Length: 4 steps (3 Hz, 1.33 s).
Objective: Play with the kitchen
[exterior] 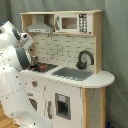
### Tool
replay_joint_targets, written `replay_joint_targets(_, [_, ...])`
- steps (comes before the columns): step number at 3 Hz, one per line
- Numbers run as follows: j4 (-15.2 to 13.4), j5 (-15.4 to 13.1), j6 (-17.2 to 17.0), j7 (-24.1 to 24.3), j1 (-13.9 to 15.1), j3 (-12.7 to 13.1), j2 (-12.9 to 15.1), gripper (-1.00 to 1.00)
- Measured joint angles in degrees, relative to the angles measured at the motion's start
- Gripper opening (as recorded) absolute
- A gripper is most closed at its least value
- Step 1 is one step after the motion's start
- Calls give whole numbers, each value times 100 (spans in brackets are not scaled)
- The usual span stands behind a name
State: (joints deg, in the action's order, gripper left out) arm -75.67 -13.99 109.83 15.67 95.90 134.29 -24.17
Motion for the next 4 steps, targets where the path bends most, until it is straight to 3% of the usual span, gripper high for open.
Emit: replay_joint_targets(4, [689, -1237, -1985, 350, -466, 2, 108, 100])
